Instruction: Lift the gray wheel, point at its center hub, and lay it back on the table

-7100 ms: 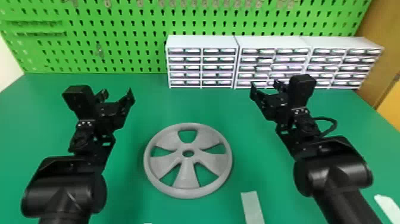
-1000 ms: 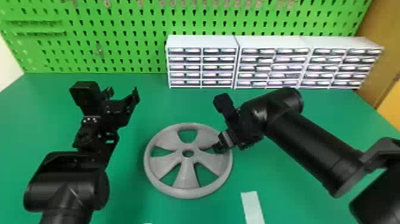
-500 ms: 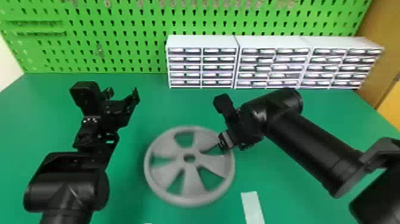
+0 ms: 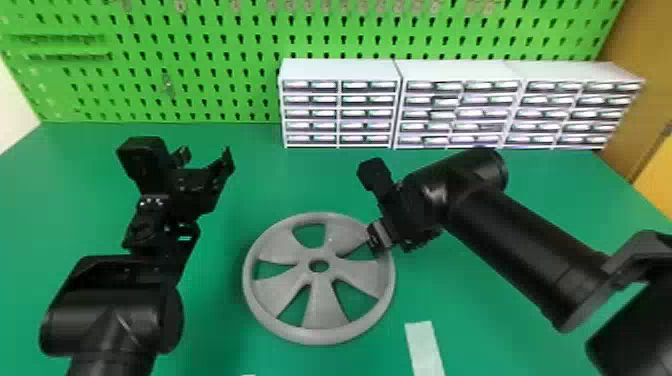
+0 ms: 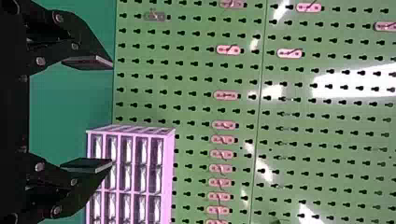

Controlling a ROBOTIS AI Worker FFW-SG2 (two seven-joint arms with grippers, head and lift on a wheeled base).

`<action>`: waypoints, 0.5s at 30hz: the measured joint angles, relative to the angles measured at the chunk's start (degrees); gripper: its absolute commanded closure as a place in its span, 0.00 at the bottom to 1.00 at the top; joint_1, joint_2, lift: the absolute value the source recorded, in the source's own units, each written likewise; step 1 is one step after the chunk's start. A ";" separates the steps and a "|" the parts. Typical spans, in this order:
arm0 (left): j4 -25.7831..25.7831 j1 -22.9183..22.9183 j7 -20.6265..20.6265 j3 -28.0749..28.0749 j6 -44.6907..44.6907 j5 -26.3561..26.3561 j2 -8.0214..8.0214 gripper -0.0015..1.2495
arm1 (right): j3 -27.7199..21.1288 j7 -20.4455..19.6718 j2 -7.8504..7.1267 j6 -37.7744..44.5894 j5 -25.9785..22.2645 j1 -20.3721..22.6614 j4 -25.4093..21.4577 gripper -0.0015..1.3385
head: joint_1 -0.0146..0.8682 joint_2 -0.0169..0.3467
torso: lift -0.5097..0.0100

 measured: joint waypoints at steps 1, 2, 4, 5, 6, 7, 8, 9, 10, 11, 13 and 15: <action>0.01 0.00 0.00 0.00 0.00 0.00 0.00 0.41 | 0.00 0.00 0.01 0.00 0.00 0.00 0.00 0.93 | 0.80 0.18 | 0.80; 0.01 0.00 0.00 0.00 0.00 0.01 0.00 0.41 | 0.00 0.00 0.01 0.00 0.00 0.00 0.00 0.93 | 0.80 0.18 | 0.80; 0.02 0.00 0.00 0.00 0.00 0.05 0.00 0.41 | 0.00 0.00 0.01 -0.02 0.00 0.00 0.00 0.93 | 0.80 0.18 | 0.80; 0.02 0.00 0.00 0.00 0.00 0.07 0.00 0.41 | 0.01 0.00 0.00 -0.04 0.00 0.00 0.00 0.93 | 0.80 0.18 | 0.80; 0.02 0.00 0.00 0.00 0.00 0.07 0.00 0.41 | 0.02 0.00 -0.01 -0.07 0.00 0.00 0.00 0.93 | 0.80 0.18 | 0.80; 0.02 0.00 0.00 0.00 0.00 0.08 0.00 0.41 | 0.04 0.00 -0.02 -0.10 0.00 0.00 0.00 0.93 | 0.80 0.18 | 0.80; 0.02 0.00 0.00 0.00 0.00 0.09 0.00 0.41 | 0.05 0.00 -0.04 -0.17 0.00 0.00 0.00 0.93 | 0.80 0.18 | 0.80; 0.02 0.00 0.00 0.00 0.00 0.09 0.00 0.41 | 0.06 0.00 -0.05 -0.23 0.00 0.00 0.00 0.93 | 0.80 0.18 | 0.80; 0.02 0.01 0.00 0.00 0.00 0.09 0.00 0.41 | 0.07 0.00 -0.06 -0.32 0.00 0.02 0.00 0.93 | 0.80 0.18 | 0.80; 0.02 0.02 0.00 0.00 0.00 0.09 0.00 0.41 | 0.07 0.00 -0.07 -0.41 0.00 0.03 0.00 0.93 | 0.80 0.18 | 0.80; 0.02 0.05 0.00 0.00 0.00 0.09 0.00 0.41 | 0.07 0.00 -0.10 -0.60 0.00 0.05 -0.01 0.93 | 0.80 0.18 | 0.80; 0.03 0.07 0.00 0.00 0.00 0.09 0.00 0.41 | 0.07 0.00 -0.13 -0.77 -0.03 0.07 -0.04 0.94 | 0.80 0.18 | 0.80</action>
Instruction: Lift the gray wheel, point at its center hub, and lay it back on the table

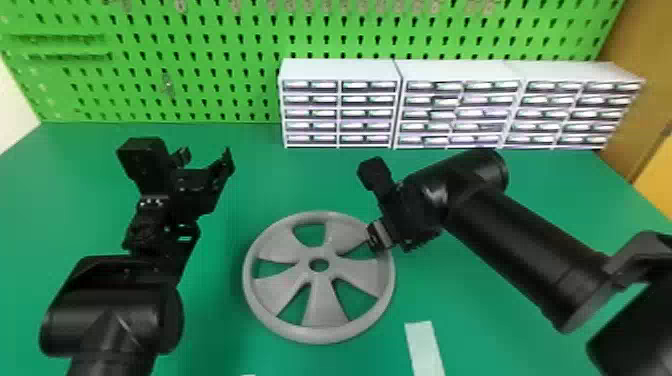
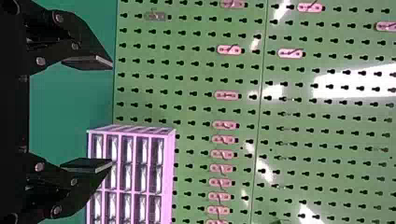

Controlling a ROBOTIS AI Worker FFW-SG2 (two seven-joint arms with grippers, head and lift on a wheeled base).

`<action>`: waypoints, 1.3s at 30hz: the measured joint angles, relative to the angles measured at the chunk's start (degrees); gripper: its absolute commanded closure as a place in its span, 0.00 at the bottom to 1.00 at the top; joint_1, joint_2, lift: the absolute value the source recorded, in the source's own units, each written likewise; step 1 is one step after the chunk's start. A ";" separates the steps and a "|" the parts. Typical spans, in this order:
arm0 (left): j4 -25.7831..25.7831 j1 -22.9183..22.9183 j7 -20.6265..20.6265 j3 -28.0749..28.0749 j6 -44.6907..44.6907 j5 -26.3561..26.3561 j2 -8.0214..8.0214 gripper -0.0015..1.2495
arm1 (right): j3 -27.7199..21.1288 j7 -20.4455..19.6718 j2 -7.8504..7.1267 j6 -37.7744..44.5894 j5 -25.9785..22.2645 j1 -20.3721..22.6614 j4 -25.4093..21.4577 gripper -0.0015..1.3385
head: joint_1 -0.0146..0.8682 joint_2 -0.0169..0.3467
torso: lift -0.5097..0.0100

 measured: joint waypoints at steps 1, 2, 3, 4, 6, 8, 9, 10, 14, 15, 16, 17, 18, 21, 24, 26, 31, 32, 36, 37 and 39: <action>0.01 0.00 0.00 0.00 0.00 0.00 0.00 0.41 | 0.00 0.00 -0.01 -0.04 -0.02 0.01 -0.02 0.93 | 0.80 0.18 | 0.80; 0.01 0.01 0.00 0.00 0.00 0.00 0.00 0.41 | 0.00 0.00 -0.02 -0.09 -0.03 0.03 -0.03 0.94 | 0.80 0.18 | 0.80; 0.01 0.01 0.00 0.00 0.00 0.00 0.00 0.41 | 0.00 0.01 -0.02 -0.12 -0.04 0.05 -0.04 0.94 | 0.80 0.18 | 0.80; 0.01 0.01 0.00 0.00 0.00 0.00 0.00 0.41 | 0.01 0.04 -0.02 -0.15 -0.04 0.07 -0.04 0.94 | 0.80 0.18 | 0.80; 0.01 0.01 0.00 -0.01 0.00 0.00 0.00 0.41 | 0.08 0.12 -0.02 -0.22 -0.05 0.09 -0.05 0.94 | 0.80 0.18 | 0.80; 0.01 0.03 0.00 -0.05 0.00 0.00 0.00 0.41 | 0.14 0.34 -0.06 -0.42 -0.05 0.12 -0.06 0.94 | 0.80 0.18 | 0.80; 0.01 0.05 0.00 -0.07 0.00 0.01 0.00 0.41 | 0.14 0.48 -0.09 -0.58 -0.05 0.15 -0.06 0.94 | 0.80 0.18 | 0.80; 0.01 0.08 0.00 -0.12 0.00 0.05 0.00 0.41 | 0.12 0.63 -0.12 -0.76 -0.05 0.20 -0.06 0.95 | 0.80 0.18 | 0.80; -0.45 0.25 0.23 -0.43 0.06 0.59 0.00 0.41 | -0.31 1.37 -0.27 -1.86 0.09 0.48 -0.06 0.95 | 0.80 0.18 | 0.80; -0.82 0.34 0.71 -0.51 0.18 0.69 0.00 0.41 | -0.49 1.60 -0.29 -2.13 0.19 0.55 -0.07 0.95 | 0.80 0.18 | 0.80; -1.30 0.47 1.47 -0.62 0.34 0.75 0.00 0.41 | -0.72 1.81 -0.32 -2.40 0.31 0.63 -0.10 0.95 | 0.80 0.18 | 0.80; -2.10 0.71 2.70 -0.82 0.58 0.76 0.00 0.41 | -1.11 2.03 -0.34 -2.72 0.48 0.74 -0.20 0.95 | 0.80 0.18 | 0.80; -2.75 0.92 3.56 -0.99 0.73 0.75 0.00 0.41 | -1.45 2.18 -0.35 -2.92 0.63 0.84 -0.30 0.95 | 0.80 0.18 | 0.80; -4.88 1.59 4.91 -1.37 1.00 0.76 0.00 0.41 | -2.93 2.65 -0.34 -3.59 1.44 1.20 -0.92 0.95 | 0.80 0.18 | 0.80; -6.65 2.08 5.09 -1.41 1.10 1.04 0.00 0.41 | -4.92 3.17 -0.34 -4.42 3.23 1.78 -2.18 0.95 | 0.80 0.18 | 0.80; -7.93 2.43 5.59 -1.49 1.13 1.16 0.00 0.41 | -6.75 3.34 -0.35 -5.07 4.74 2.39 -3.45 0.95 | 0.80 0.18 | 0.80; -11.33 3.62 8.57 -2.41 1.19 1.25 0.00 0.44 | -11.26 3.50 -0.41 -7.55 7.82 4.24 -6.71 0.95 | 0.80 0.18 | 0.80; -12.22 3.98 9.37 -2.81 1.23 1.25 0.00 0.46 | -12.33 3.52 -0.45 -8.24 8.55 4.71 -7.52 0.95 | 0.80 0.18 | 0.80; -14.47 4.97 10.75 -4.20 1.44 1.24 0.00 0.46 | -14.89 3.82 -0.71 -10.64 10.07 6.02 -9.59 0.95 | 0.80 0.18 | 0.80; -14.79 5.13 10.82 -4.49 1.49 1.24 0.00 0.46 | -15.33 3.90 -0.77 -11.29 10.34 6.31 -9.99 0.95 | 0.80 0.18 | 0.80; -15.29 5.44 10.84 -5.14 1.56 1.25 0.00 0.46 | -16.27 4.13 -0.86 -12.98 11.13 7.04 -11.01 0.95 | 0.80 0.18 | 0.80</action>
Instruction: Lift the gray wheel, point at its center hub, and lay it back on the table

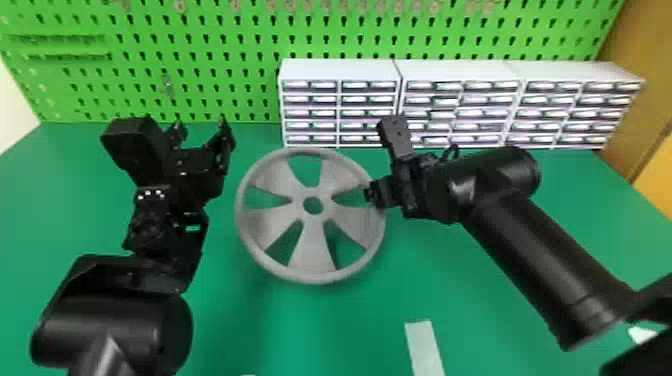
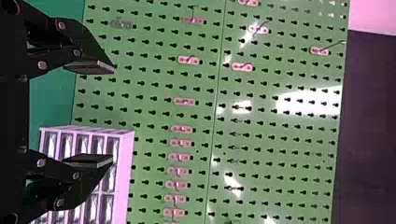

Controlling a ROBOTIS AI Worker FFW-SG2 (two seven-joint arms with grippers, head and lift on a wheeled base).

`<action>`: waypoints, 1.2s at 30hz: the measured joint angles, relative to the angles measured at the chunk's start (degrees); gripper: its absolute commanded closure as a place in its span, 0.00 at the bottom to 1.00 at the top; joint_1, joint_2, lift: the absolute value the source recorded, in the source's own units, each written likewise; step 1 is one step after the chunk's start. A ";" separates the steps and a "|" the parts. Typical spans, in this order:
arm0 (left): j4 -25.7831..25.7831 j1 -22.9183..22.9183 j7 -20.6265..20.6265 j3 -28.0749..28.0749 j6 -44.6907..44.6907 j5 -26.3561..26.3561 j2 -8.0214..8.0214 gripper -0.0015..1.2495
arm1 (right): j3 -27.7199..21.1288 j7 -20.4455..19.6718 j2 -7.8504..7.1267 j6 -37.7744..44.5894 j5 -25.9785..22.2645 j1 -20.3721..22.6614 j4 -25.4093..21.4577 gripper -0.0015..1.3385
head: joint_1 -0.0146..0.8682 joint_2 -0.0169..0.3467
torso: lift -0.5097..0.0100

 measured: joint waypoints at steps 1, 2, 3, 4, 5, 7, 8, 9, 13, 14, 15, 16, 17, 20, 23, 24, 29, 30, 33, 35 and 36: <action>-0.16 0.10 -0.01 -0.26 0.01 0.01 0.00 0.46 | -0.37 0.06 -0.03 -0.82 0.41 0.35 -0.49 0.95 | 0.80 0.18 | 0.80; -0.33 0.22 -0.02 -0.59 0.02 0.05 0.00 0.45 | -0.88 0.09 -0.06 -2.06 1.00 0.89 -1.20 0.95 | 0.80 0.18 | 0.80; -0.44 0.30 -0.03 -0.80 0.02 0.09 0.00 0.45 | -1.27 0.10 -0.07 -3.02 1.44 1.31 -1.74 0.95 | 0.80 0.18 | 0.80; -0.54 0.38 -0.03 -0.99 0.02 0.14 0.00 0.45 | -1.70 0.10 -0.07 -4.05 1.87 1.76 -2.27 0.95 | 0.80 0.18 | 0.80; -0.68 0.47 -0.04 -1.21 0.03 0.22 0.00 0.45 | -2.27 0.10 -0.07 -5.41 2.40 2.36 -2.94 0.95 | 0.80 0.18 | 0.80; -0.89 0.58 -0.04 -1.44 0.03 0.34 0.00 0.45 | -3.05 0.09 -0.06 -7.33 3.03 3.14 -3.80 0.95 | 0.80 0.18 | 0.80; -1.06 0.64 -0.04 -1.53 0.03 0.39 0.00 0.45 | -3.48 0.09 -0.06 -8.63 3.33 3.59 -4.28 0.95 | 0.80 0.18 | 0.80; -1.20 0.68 -0.04 -1.56 0.03 0.41 0.00 0.45 | -3.74 0.09 -0.07 -9.57 3.49 3.89 -4.57 0.95 | 0.80 0.18 | 0.80; -1.68 0.78 -0.04 -1.48 0.03 0.43 0.00 0.45 | -4.95 0.09 -0.12 -14.09 4.44 5.25 -5.82 0.95 | 0.80 0.18 | 0.80; -1.79 0.80 -0.04 -1.42 0.03 0.43 0.00 0.45 | -5.35 0.09 -0.12 -15.64 4.90 5.68 -6.25 0.95 | 0.80 0.18 | 0.80; -1.85 0.80 -0.04 -1.37 0.03 0.43 0.00 0.45 | -5.65 0.09 -0.12 -16.79 5.27 6.00 -6.55 0.95 | 0.80 0.18 | 0.80; -1.90 0.80 -0.04 -1.31 0.03 0.43 0.00 0.45 | -5.97 0.07 -0.13 -18.04 5.71 6.34 -6.88 0.95 | 0.80 0.18 | 0.80; -1.94 0.81 -0.04 -1.24 0.03 0.43 0.00 0.45 | -6.41 0.01 -0.13 -19.89 6.33 6.80 -7.28 0.95 | 0.80 0.18 | 0.80; -1.98 0.81 -0.04 -1.13 0.03 0.43 0.00 0.45 | -7.56 -0.25 -0.04 -25.02 7.63 7.95 -7.94 0.95 | 0.80 0.18 | 0.80; -1.99 0.82 -0.04 -1.11 0.06 0.42 0.00 0.45 | -8.46 -1.81 0.16 -28.90 8.72 8.80 -8.47 0.95 | 0.80 0.18 | 0.80; -1.99 0.82 -0.04 -1.10 0.07 0.42 0.00 0.45 | -8.63 -2.69 0.22 -29.83 9.09 9.03 -8.66 0.95 | 0.80 0.18 | 0.80; -1.99 0.81 -0.04 -1.10 0.12 0.38 0.00 0.45 | -8.81 -7.19 0.46 -34.54 10.68 10.22 -9.48 0.95 | 0.80 0.18 | 0.80; -1.99 0.80 -0.04 -1.10 0.13 0.37 0.00 0.45 | -8.70 -7.82 0.47 -35.33 10.78 10.38 -9.52 0.95 | 0.80 0.18 | 0.80; -1.99 0.76 -0.04 -1.10 0.18 0.27 0.00 0.45 | -7.92 -10.54 0.43 -38.50 10.92 10.91 -9.59 0.95 | 0.80 0.18 | 0.80; -1.99 0.73 -0.04 -1.11 0.24 0.21 0.00 0.45 | -6.99 -12.94 0.27 -41.02 10.90 11.30 -9.59 0.95 | 0.80 0.18 | 0.80; -1.99 0.71 -0.04 -1.13 0.25 0.19 0.00 0.45 | -6.52 -13.92 0.19 -42.13 10.87 11.45 -9.59 0.95 | 0.80 0.18 | 0.80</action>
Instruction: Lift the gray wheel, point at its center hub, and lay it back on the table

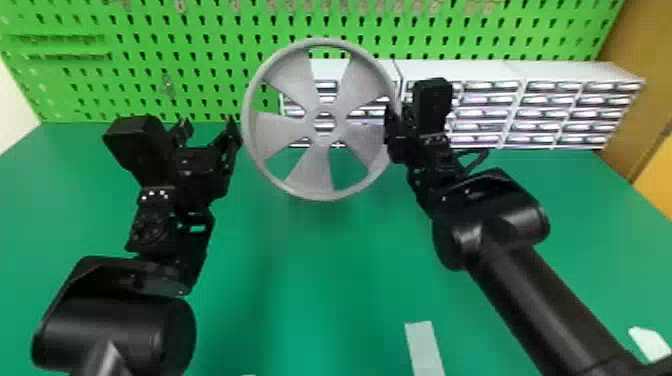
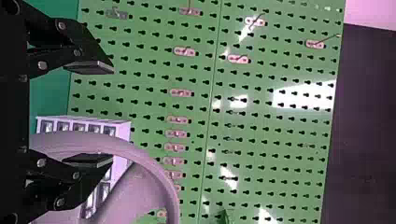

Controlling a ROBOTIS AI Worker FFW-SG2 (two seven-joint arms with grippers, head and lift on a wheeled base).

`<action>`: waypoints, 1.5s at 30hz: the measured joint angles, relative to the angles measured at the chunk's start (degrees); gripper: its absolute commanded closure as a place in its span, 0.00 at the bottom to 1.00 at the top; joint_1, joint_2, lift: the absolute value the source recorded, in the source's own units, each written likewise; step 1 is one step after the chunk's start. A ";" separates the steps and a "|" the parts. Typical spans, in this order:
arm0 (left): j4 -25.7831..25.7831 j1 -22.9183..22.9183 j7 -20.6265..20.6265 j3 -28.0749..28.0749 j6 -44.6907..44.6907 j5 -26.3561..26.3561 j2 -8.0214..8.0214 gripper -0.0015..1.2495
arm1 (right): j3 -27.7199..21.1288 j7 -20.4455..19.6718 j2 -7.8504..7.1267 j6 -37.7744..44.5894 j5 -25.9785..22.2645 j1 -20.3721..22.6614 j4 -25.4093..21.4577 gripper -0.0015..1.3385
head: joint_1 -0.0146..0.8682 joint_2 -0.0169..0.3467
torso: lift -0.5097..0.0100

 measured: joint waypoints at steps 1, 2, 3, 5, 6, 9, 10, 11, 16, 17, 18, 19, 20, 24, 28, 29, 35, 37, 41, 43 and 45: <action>0.00 -0.03 0.00 -0.03 0.01 -0.01 0.00 0.45 | 0.49 -0.92 -0.08 -1.13 -0.04 0.13 0.05 0.95 | 0.80 0.18 | 0.80; 0.00 -0.09 0.00 -0.06 0.04 -0.02 0.00 0.45 | 1.15 -2.11 -0.17 -2.66 -0.11 0.27 0.27 0.95 | 0.80 0.18 | 0.80; 0.00 -0.13 0.00 -0.09 0.08 -0.02 0.00 0.45 | 1.62 -2.81 -0.23 -3.79 -0.18 0.35 0.48 0.95 | 0.80 0.18 | 0.80; 0.00 -0.19 0.00 -0.13 0.14 -0.06 0.00 0.45 | 2.64 -4.45 -0.30 -6.30 -0.40 0.51 1.13 0.95 | 0.80 0.18 | 0.80; 0.00 -0.21 0.00 -0.14 0.18 -0.07 0.00 0.45 | 3.06 -5.10 -0.32 -7.35 -0.53 0.56 1.45 0.95 | 0.80 0.18 | 0.80; 0.00 -0.24 0.00 -0.15 0.30 -0.13 0.00 0.45 | 4.44 -7.16 -0.48 -11.01 -1.05 0.66 2.82 0.95 | 0.80 0.18 | 0.80; 0.00 -0.24 0.00 -0.16 0.36 -0.15 0.00 0.45 | 4.81 -7.66 -0.53 -12.10 -1.19 0.67 3.24 0.95 | 0.80 0.18 | 0.80; 0.00 -0.25 0.00 -0.18 0.41 -0.18 0.00 0.45 | 5.22 -8.21 -0.61 -13.42 -1.35 0.70 3.74 0.95 | 0.80 0.18 | 0.80; 0.00 -0.25 0.00 -0.22 0.61 -0.21 0.00 0.45 | 6.44 -10.18 -0.90 -17.03 -1.33 0.92 4.85 0.95 | 0.80 0.18 | 0.80; 0.00 -0.25 0.00 -0.23 0.62 -0.21 0.00 0.45 | 6.61 -10.56 -0.94 -17.53 -1.07 0.97 4.97 0.95 | 0.80 0.18 | 0.80; 0.00 -0.25 0.00 -0.23 0.65 -0.21 0.00 0.45 | 6.69 -10.81 -0.95 -17.84 -0.78 1.00 5.06 0.95 | 0.80 0.18 | 0.80; 0.00 -0.26 0.00 -0.23 0.69 -0.22 0.00 0.45 | 6.73 -11.00 -0.95 -18.12 -0.44 1.01 5.15 0.95 | 0.80 0.18 | 0.80; 0.00 -0.28 0.00 -0.24 0.72 -0.24 0.00 0.45 | 6.75 -11.25 -0.95 -18.47 0.03 1.01 5.33 0.95 | 0.80 0.18 | 0.80; 0.05 -0.36 0.00 -0.37 0.88 -0.29 0.00 0.45 | 6.62 -11.92 -0.92 -19.69 1.39 0.99 6.17 0.95 | 0.80 0.18 | 0.80; 0.08 -0.42 0.00 -0.51 0.91 -0.29 0.00 0.45 | 6.37 -12.81 -0.86 -21.18 2.33 0.99 6.85 0.95 | 0.80 0.18 | 0.80; 0.08 -0.42 0.00 -0.54 0.91 -0.29 0.00 0.45 | 6.25 -13.08 -0.85 -21.63 2.65 1.02 6.96 0.95 | 0.80 0.18 | 0.80; 0.09 -0.42 0.00 -0.61 0.90 -0.17 0.00 0.45 | 5.46 -13.98 -0.78 -24.76 4.38 1.35 7.42 0.95 | 0.80 0.18 | 0.80; 0.09 -0.42 0.00 -0.64 0.90 -0.14 0.00 0.45 | 5.33 -14.03 -0.73 -25.35 4.63 1.38 7.57 0.95 | 0.80 0.18 | 0.80; 0.09 -0.42 0.00 -0.67 0.90 -0.12 0.00 0.45 | 5.30 -14.04 -0.67 -25.73 4.82 1.38 7.70 0.95 | 0.80 0.18 | 0.80; 0.09 -0.42 0.00 -0.67 0.90 -0.12 0.00 0.45 | 5.31 -14.03 -0.67 -25.77 4.83 1.38 7.71 0.95 | 0.80 0.18 | 0.80; 0.09 -0.42 0.00 -0.67 0.90 -0.12 0.00 0.45 | 5.31 -14.03 -0.67 -25.80 4.83 1.38 7.71 0.95 | 0.80 0.18 | 0.80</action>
